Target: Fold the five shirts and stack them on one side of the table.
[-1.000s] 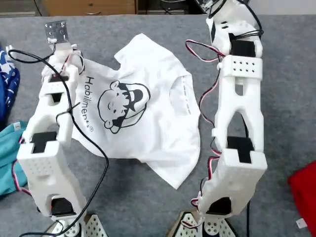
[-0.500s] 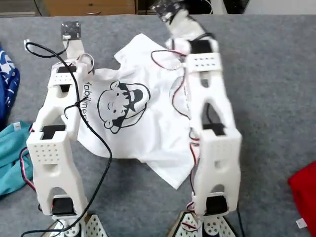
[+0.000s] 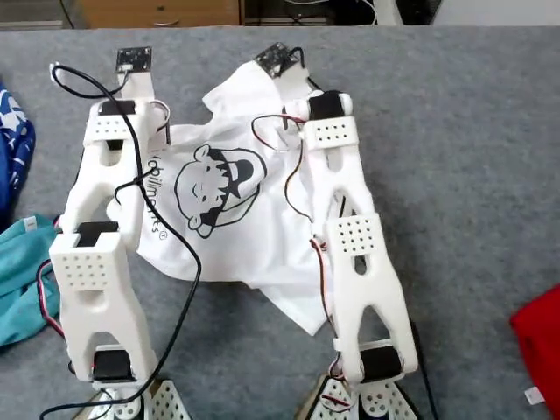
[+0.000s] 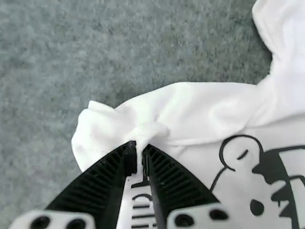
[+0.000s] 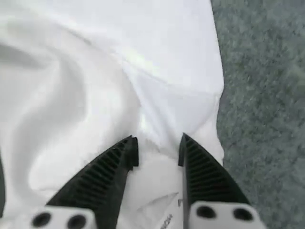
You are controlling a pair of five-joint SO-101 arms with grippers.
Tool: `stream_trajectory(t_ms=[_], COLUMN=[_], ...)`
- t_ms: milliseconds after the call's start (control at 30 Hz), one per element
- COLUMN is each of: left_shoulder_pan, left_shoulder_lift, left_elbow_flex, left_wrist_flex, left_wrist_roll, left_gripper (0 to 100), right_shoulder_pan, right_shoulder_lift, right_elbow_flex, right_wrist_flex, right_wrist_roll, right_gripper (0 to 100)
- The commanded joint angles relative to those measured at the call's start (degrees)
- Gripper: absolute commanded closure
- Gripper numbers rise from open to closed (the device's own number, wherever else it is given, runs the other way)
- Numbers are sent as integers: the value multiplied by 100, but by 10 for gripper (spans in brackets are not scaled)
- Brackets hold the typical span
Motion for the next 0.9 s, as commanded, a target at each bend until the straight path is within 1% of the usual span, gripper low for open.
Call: stream_trajectory(t_ms=[0, 33, 67, 233, 367, 467, 533, 633, 867], left_shoulder_pan=[53, 53, 53, 53, 53, 53, 53, 35, 0], left_shoulder_lift=[-57, -57, -57, -57, -66, -66, -66, -66, -66], left_elbow_flex=[-519, -554, -563, -545, -580, -580, -580, -580, -580], left_wrist_flex=[404, 466, 510, 571, 993, 1415, 1767, 2215, 2743], left_wrist_roll=[0, 0, 0, 0, -18, -422, -703, -967, -1240], left_gripper=[980, 980, 980, 980, 980, 980, 980, 980, 980], right_shoulder_pan=[-48, -48, -48, 48, 268, 444, 479, 453, 338], right_shoulder_lift=[-48, -48, -48, -242, -646, -1059, -1437, -2149, -3846], right_elbow_flex=[-444, -444, -453, -462, -382, -101, 400, 1640, 4567], right_wrist_flex=[633, 782, 941, 1635, 1714, 1723, 1723, 1723, 1705], right_wrist_roll=[229, 299, 316, 343, 308, 308, 316, 334, 360], right_gripper=[975, 998, 987, 994, 994, 994, 994, 994, 994])
